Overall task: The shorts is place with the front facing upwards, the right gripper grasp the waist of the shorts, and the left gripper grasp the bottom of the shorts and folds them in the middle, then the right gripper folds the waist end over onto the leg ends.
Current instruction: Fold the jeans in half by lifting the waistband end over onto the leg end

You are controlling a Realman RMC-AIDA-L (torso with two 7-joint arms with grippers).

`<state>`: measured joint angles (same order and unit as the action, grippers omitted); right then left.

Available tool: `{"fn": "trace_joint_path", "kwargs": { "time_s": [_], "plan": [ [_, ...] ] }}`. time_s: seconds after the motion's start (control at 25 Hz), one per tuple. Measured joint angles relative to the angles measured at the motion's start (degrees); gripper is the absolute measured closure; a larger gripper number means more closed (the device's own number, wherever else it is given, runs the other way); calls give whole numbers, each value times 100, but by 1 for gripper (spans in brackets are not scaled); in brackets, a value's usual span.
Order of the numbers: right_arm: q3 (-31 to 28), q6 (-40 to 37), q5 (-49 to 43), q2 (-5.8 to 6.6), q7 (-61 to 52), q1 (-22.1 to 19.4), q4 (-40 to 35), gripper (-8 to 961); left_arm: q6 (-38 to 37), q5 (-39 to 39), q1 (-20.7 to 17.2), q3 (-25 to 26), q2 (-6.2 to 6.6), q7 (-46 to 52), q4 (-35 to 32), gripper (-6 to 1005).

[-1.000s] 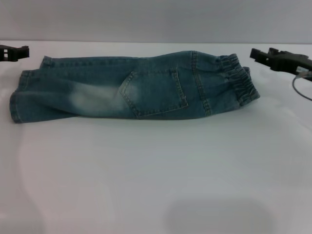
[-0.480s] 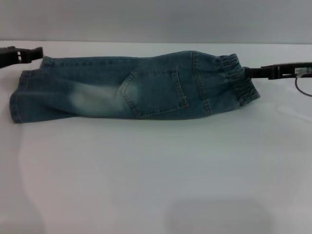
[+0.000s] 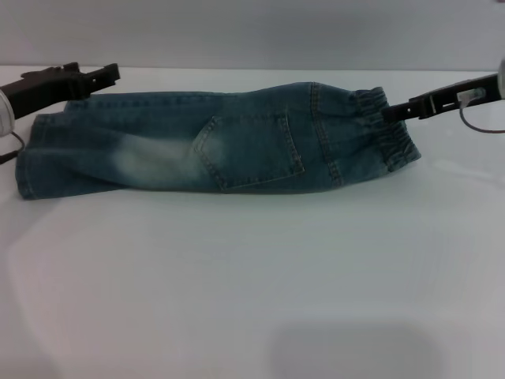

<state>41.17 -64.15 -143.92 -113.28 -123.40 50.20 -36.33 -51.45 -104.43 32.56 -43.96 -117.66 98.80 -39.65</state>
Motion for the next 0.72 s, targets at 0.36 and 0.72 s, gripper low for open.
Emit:
{"fn": "trace_joint_path", "kwargs": {
  "time_s": [0.36, 0.72],
  "plan": [
    [425, 809, -651, -326, -125, 170, -1, 352, -526, 261, -2, -5, -6, -637, 501, 197],
    [862, 1172, -635, -508, -85, 142, 42, 356, -507, 283, 51, -8, -10, -671, 790, 197]
  ]
}}
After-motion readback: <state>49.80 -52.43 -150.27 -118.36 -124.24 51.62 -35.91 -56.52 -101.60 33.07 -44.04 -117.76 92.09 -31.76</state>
